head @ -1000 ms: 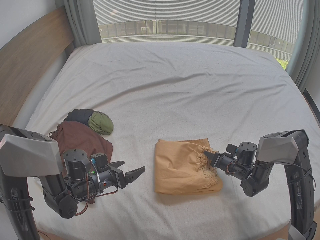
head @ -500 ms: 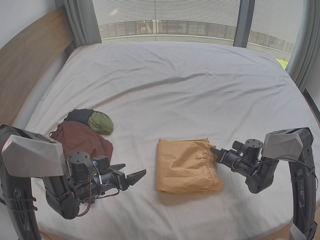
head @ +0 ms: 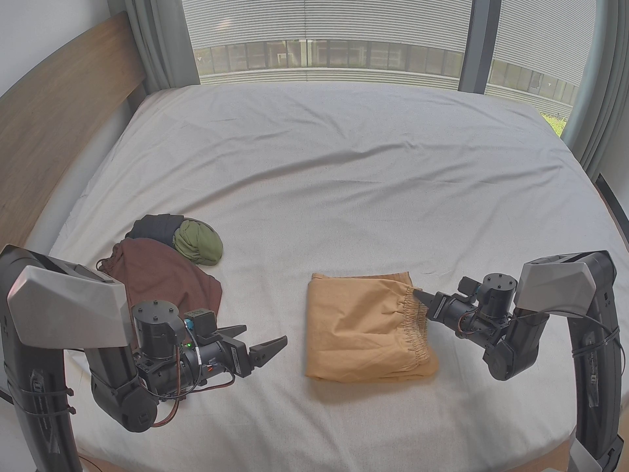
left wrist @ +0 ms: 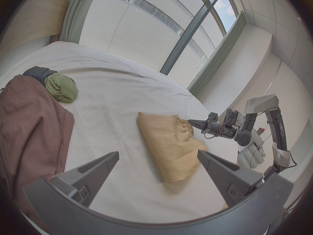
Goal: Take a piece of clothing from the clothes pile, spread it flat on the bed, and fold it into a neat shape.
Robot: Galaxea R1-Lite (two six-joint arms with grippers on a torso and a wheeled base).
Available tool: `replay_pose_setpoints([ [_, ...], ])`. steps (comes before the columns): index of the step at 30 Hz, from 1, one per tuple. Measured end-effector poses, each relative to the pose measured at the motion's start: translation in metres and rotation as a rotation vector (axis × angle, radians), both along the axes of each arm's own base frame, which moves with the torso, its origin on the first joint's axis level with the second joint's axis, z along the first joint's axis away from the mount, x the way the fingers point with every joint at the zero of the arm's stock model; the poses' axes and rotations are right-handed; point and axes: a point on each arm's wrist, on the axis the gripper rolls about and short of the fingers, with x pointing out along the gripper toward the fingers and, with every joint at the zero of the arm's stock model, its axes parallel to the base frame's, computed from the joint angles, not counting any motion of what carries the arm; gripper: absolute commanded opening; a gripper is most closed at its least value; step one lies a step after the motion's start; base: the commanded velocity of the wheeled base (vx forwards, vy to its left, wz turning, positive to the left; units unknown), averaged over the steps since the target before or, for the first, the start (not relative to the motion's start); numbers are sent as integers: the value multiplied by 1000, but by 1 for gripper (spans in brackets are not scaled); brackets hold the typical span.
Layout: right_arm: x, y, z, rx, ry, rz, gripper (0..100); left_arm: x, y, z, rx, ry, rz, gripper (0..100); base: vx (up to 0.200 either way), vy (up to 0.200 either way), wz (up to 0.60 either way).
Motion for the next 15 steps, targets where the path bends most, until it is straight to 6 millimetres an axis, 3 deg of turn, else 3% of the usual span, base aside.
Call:
replay_pose_setpoints([
  [8, -9, -3, 1, -66, -8, -26, 100, 0, 0, 0, 0, -1, 0, 100, 0, 0, 0],
  [15, -38, -7, 6, -112, 59, -15, 100, 0, 0, 0, 0, -1, 1, 100, 0, 0, 0],
])
